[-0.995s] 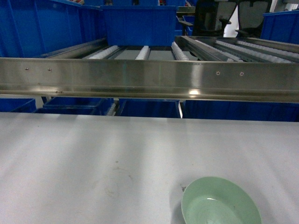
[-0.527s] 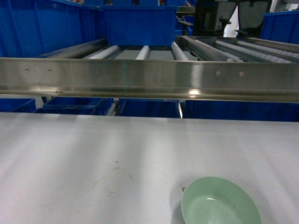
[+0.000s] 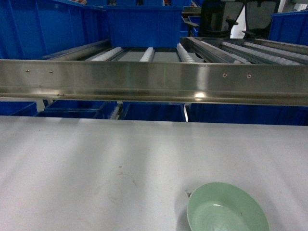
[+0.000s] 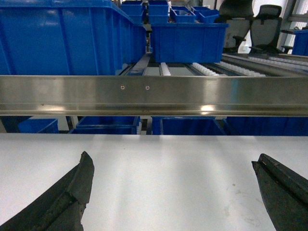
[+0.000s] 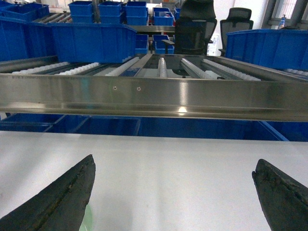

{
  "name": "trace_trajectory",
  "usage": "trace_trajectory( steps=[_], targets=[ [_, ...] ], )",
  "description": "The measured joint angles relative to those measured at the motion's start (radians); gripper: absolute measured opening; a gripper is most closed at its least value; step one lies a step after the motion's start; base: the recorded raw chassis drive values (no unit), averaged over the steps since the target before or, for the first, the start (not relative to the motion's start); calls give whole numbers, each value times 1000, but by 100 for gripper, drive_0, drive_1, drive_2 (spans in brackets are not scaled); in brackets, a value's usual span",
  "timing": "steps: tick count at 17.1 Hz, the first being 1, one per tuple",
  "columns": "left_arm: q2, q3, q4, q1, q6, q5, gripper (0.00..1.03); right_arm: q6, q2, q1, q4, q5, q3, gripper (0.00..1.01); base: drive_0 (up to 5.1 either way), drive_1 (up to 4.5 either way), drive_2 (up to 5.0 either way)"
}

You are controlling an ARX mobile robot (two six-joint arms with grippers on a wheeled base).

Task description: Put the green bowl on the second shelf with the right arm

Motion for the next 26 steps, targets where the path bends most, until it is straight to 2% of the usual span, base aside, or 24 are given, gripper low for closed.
trace_trajectory(
  steps=[26],
  targets=[
    [0, 0, 0, 0, 0, 0, 98, 0, 0, 0, 0, 0, 0, 98, 0, 0, 0]
  ],
)
